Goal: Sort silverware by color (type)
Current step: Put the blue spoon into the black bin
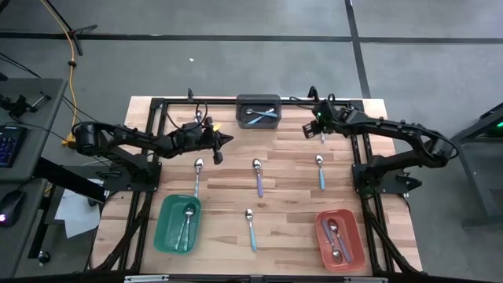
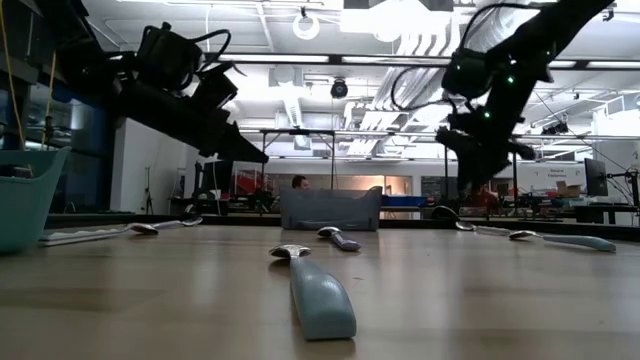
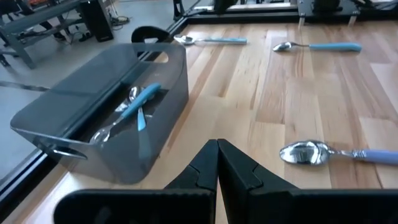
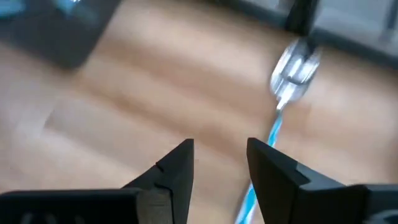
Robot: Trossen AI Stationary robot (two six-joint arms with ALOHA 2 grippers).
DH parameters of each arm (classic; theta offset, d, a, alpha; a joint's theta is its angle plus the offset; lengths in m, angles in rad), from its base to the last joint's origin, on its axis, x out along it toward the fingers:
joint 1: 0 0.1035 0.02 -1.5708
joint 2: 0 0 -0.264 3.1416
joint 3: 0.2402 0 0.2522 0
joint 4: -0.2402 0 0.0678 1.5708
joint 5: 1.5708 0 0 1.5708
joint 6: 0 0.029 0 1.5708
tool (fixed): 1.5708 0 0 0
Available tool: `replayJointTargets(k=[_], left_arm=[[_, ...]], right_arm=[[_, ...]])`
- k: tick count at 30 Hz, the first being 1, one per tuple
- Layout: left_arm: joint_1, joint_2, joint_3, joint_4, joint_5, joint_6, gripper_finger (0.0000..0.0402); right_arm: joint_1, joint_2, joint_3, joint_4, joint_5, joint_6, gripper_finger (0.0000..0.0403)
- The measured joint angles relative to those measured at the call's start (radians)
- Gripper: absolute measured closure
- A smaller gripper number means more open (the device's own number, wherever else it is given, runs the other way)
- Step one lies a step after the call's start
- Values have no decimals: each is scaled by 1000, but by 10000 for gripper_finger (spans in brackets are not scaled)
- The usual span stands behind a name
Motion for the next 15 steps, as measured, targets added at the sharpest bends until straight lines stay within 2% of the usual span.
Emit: replayJointTargets(k=[3, 6, 10, 15], left_arm=[[0, 0, -22, 14, 0, 0, 402], [0, 0, -34, 37, 0, 8, 402], [0, 0, -39, 41, 0, 16, 401], [-3, 0, -39, 41, 0, 3, 401]], right_arm=[[22, 1, -20, -60, -84, 67, 268], [85, 1, -26, -168, -87, 164, 268], [199, 1, -26, -287, -87, 314, 268], [365, 1, -26, -351, -139, 507, 268]])
